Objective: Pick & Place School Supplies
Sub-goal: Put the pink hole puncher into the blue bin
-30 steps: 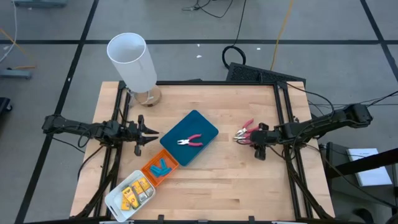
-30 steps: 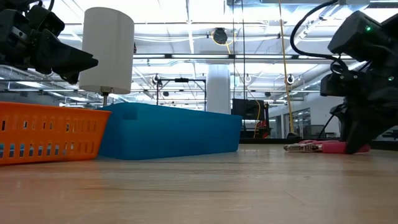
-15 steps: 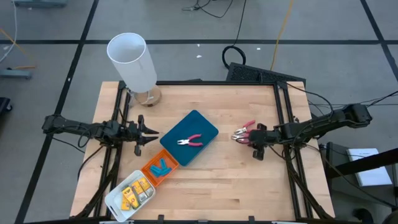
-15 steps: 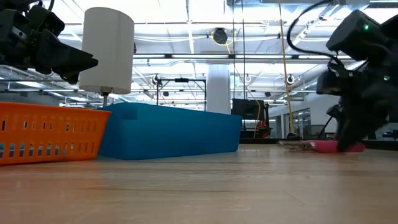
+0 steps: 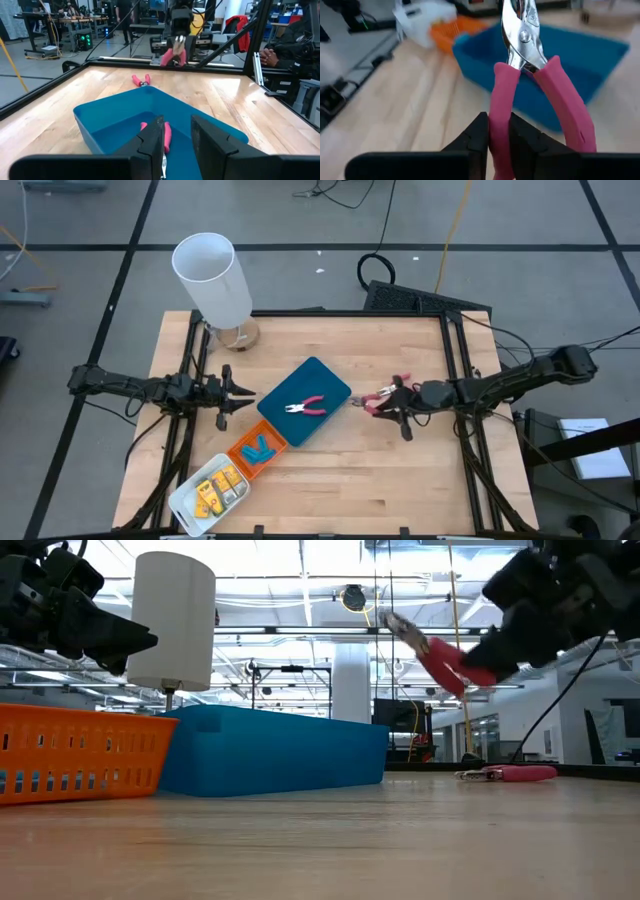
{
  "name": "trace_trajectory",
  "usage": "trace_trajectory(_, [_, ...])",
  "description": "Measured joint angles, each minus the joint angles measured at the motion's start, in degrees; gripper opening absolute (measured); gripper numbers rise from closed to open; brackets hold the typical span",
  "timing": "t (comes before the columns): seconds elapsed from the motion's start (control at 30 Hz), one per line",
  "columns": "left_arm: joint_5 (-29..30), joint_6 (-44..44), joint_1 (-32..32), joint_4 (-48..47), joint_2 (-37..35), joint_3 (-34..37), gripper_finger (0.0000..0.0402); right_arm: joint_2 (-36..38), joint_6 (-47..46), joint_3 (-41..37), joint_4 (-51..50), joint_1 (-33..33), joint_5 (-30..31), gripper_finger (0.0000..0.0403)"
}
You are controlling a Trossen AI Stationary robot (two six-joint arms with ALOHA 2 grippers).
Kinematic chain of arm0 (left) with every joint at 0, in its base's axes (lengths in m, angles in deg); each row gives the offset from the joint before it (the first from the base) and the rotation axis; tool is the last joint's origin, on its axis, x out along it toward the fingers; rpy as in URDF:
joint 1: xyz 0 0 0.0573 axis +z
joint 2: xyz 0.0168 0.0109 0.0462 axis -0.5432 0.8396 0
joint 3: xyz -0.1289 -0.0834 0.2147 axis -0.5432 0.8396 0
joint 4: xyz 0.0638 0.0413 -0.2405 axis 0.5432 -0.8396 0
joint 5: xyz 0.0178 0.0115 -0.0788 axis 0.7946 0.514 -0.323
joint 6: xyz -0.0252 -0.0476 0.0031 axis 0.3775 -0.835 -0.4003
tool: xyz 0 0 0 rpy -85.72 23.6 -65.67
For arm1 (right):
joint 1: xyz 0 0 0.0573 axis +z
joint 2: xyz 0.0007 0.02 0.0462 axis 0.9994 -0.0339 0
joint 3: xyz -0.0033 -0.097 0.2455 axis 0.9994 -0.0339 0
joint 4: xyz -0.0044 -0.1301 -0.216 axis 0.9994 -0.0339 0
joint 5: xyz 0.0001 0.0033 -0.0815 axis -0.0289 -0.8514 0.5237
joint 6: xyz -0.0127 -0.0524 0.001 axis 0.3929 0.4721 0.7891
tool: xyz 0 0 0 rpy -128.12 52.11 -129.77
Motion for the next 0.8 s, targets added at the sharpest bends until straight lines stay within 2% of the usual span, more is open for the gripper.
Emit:
trace_trajectory(0.17, [0.0,0.0,0.0,0.0,0.0,0.0,0.0097,-3.9,2.3,0.1,7.0,-0.3,1.4,0.0038])
trace_trajectory(0.37, [0.0,0.0,0.0,0.0,0.0,0.0,0.0097,-10.5,4.8,4.3,6.7,-1.4,1.2,0.0039])
trace_trajectory(0.53, [0.0,0.0,0.0,0.0,0.0,0.0,0.0097,-15.3,9.6,12.9,0.2,-2.7,-1.8,0.0038])
trace_trajectory(0.8, [0.0,0.0,0.0,0.0,0.0,0.0,0.0097,-22.9,15.9,27.7,-12.3,-6.5,-1.8,0.0039])
